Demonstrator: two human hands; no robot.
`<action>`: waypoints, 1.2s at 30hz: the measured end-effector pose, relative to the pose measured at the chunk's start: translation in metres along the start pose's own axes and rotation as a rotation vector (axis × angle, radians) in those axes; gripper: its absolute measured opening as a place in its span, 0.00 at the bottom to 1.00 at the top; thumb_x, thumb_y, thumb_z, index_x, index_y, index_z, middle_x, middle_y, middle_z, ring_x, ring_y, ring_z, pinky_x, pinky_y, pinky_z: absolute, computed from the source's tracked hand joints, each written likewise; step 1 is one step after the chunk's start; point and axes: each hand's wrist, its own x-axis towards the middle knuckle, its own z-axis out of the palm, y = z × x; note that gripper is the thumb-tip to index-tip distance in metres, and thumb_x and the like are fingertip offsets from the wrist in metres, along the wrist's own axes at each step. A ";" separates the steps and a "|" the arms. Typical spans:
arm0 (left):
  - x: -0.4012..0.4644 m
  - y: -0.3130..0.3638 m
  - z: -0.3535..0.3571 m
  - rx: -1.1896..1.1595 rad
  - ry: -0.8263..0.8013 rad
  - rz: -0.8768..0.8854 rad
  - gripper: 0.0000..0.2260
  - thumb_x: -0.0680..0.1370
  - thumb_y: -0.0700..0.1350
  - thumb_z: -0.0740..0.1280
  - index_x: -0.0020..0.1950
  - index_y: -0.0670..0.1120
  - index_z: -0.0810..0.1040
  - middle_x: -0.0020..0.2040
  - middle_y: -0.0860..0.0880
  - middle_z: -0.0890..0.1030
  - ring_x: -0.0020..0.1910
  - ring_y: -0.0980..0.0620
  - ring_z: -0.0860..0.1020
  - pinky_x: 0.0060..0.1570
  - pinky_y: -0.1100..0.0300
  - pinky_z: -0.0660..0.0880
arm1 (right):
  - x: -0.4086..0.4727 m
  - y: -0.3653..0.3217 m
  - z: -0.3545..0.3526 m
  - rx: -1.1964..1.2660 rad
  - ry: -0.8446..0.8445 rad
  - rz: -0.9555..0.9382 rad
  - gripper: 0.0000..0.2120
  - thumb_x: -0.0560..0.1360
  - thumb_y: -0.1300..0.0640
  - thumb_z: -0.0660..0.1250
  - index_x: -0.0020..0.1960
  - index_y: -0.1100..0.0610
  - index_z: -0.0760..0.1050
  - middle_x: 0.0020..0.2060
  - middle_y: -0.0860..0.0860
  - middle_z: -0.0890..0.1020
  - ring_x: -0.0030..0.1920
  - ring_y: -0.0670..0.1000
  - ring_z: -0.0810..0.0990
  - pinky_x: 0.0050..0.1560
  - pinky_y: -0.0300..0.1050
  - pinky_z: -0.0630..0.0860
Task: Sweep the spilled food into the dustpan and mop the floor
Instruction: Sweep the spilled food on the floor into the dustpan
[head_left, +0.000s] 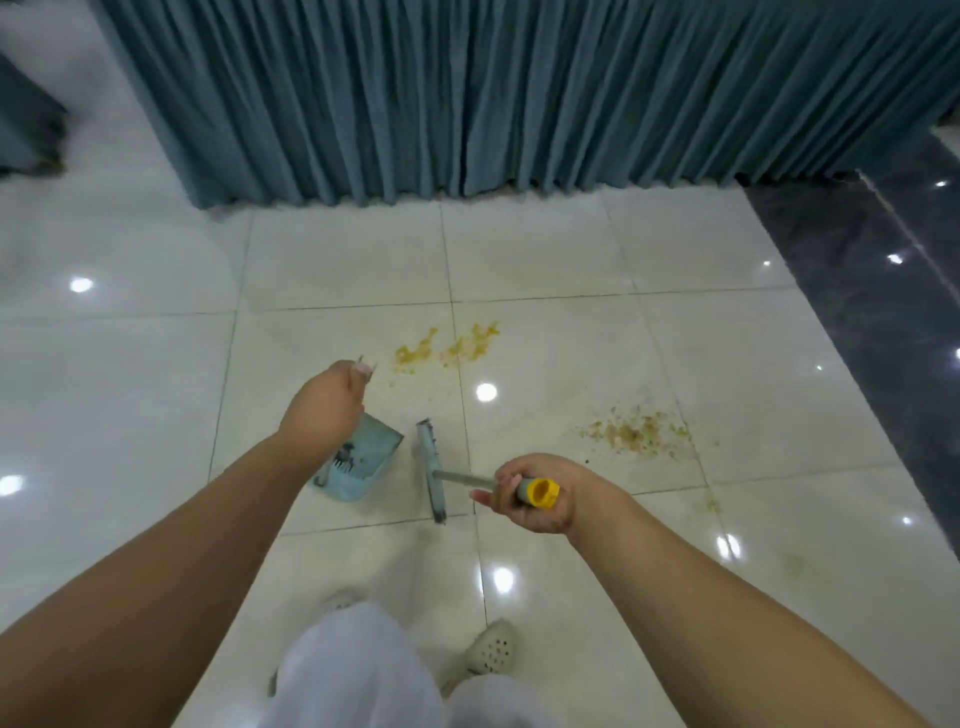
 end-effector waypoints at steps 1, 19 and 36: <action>-0.004 -0.003 0.001 0.012 0.046 -0.034 0.20 0.83 0.50 0.48 0.55 0.39 0.75 0.47 0.39 0.80 0.48 0.41 0.77 0.43 0.57 0.66 | 0.005 0.000 0.002 -0.026 -0.007 0.027 0.05 0.78 0.69 0.53 0.53 0.66 0.65 0.47 0.65 0.71 0.15 0.48 0.67 0.16 0.33 0.70; 0.004 -0.022 0.033 0.153 0.182 -0.216 0.21 0.83 0.52 0.48 0.53 0.40 0.74 0.40 0.41 0.81 0.40 0.42 0.78 0.41 0.55 0.71 | 0.050 -0.036 0.011 0.206 0.012 0.072 0.03 0.79 0.68 0.57 0.50 0.68 0.66 0.41 0.66 0.72 0.13 0.49 0.67 0.15 0.33 0.69; 0.052 0.039 0.094 0.093 -0.039 -0.007 0.22 0.82 0.52 0.47 0.57 0.39 0.73 0.43 0.41 0.78 0.42 0.43 0.74 0.42 0.56 0.68 | 0.005 -0.097 -0.104 0.393 0.203 -0.230 0.08 0.81 0.67 0.52 0.61 0.63 0.60 0.41 0.63 0.68 0.11 0.47 0.63 0.15 0.31 0.66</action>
